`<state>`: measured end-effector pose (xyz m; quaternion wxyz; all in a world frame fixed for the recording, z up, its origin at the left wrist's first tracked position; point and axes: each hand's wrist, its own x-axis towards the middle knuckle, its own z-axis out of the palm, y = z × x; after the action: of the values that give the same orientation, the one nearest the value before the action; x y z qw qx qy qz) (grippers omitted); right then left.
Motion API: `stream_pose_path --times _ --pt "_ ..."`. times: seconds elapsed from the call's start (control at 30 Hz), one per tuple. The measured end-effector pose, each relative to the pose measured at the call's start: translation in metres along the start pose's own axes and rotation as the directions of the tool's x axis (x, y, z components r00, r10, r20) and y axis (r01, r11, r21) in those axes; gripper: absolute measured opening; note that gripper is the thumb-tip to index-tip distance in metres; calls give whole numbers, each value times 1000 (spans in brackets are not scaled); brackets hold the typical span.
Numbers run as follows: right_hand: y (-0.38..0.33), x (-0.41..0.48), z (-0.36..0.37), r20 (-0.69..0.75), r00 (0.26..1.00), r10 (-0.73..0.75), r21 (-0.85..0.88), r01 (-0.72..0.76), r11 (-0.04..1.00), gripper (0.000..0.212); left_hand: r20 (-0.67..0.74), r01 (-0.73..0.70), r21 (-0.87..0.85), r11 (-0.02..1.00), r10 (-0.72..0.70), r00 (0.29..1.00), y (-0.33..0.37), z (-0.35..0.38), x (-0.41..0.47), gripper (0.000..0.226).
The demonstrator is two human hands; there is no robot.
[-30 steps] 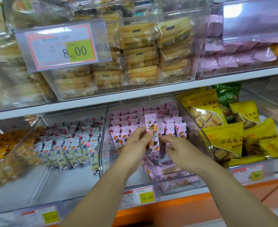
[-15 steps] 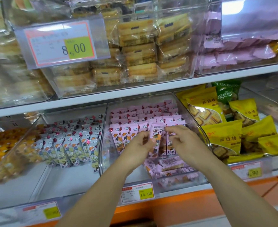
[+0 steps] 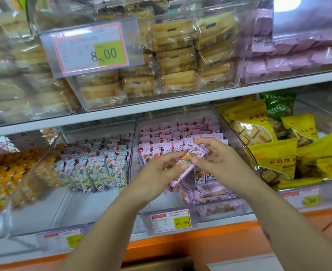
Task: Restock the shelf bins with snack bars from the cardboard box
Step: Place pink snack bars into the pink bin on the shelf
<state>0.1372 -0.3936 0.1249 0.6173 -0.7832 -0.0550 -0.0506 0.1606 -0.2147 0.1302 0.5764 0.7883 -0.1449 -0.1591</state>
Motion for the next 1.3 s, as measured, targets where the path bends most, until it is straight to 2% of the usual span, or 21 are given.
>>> stream_pose_path --times 0.03,0.1,0.17,0.23,0.3,0.43,0.6,0.7,0.83,0.9,0.97,1.07,1.13,1.2,1.3 --pt "-1 0 -1 -43 999 13 41 -11 999 33 -8 -4 -64 998 4 1000 1 -1 -1 31" --pt "2 2 -1 -137 990 33 89 -21 996 28 -104 -21 -315 949 -13 994 1 -1 -1 32" --pt "1 2 1 -168 985 51 29 -47 998 26 -255 -102 -491 865 -31 966 2 0 3 31" --pt "1 0 2 -138 989 46 -87 -58 994 25 -427 -230 -417 879 33 904 2 1 8 30" --pt "-1 -2 -3 -141 989 43 -159 -66 985 25 -514 -244 -203 948 109 851 3 -2 14 33" --pt "-1 -1 -18 -130 986 104 -229 -132 964 26 -378 -62 102 993 96 921 -1 3 29 39" --pt "4 -3 -19 -57 987 154 -220 -162 962 21 -347 -56 411 910 213 913 -6 21 53 44" --pt "5 -4 -21 -38 986 159 -214 -164 963 22 -306 -93 483 871 268 914 -5 22 65 40" --pt "7 -2 -21 -32 986 163 -218 -166 962 21 -178 -154 560 814 300 937 -15 29 71 38" --pt "7 -2 -20 -22 984 177 -206 -178 962 21 -173 -154 566 810 299 938 -16 28 69 47" --pt "9 -2 -19 -12 982 188 -209 -186 960 20 -229 -131 519 845 285 931 -13 20 65 52" --pt "11 -2 -19 -3 983 185 -255 -180 950 21 -267 -31 457 889 170 949 -18 4 53 26" --pt "12 -3 -17 30 983 180 -304 -162 939 24 -155 82 521 849 0 988 -28 0 44 19" --pt "14 -5 -14 94 977 194 -347 -150 926 28 -16 134 640 757 -162 987 -37 4 39 28" --pt "18 -10 -10 188 955 229 -429 -130 894 32 42 161 709 686 -270 962 -41 12 40 55"
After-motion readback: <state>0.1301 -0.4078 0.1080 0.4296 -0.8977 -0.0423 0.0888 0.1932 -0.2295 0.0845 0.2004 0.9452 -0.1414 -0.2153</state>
